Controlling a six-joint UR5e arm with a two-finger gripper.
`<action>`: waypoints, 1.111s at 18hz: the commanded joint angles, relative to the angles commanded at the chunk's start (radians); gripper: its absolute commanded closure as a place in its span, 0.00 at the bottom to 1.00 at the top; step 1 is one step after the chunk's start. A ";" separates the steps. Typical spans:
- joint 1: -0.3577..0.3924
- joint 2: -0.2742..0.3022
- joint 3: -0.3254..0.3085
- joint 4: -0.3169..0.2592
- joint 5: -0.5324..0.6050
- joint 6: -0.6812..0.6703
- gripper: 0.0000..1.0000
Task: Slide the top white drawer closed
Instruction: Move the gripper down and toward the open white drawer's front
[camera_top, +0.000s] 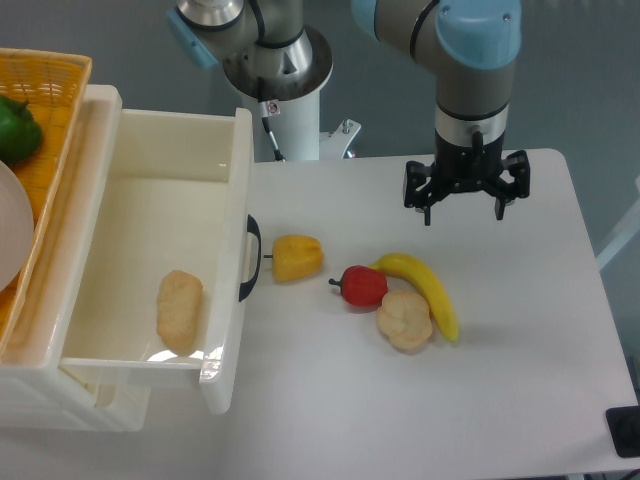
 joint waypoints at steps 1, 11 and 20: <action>0.002 0.000 0.000 0.000 -0.002 0.000 0.00; -0.002 -0.041 -0.028 0.008 0.000 -0.015 0.00; -0.012 -0.069 -0.067 0.018 0.002 -0.184 0.00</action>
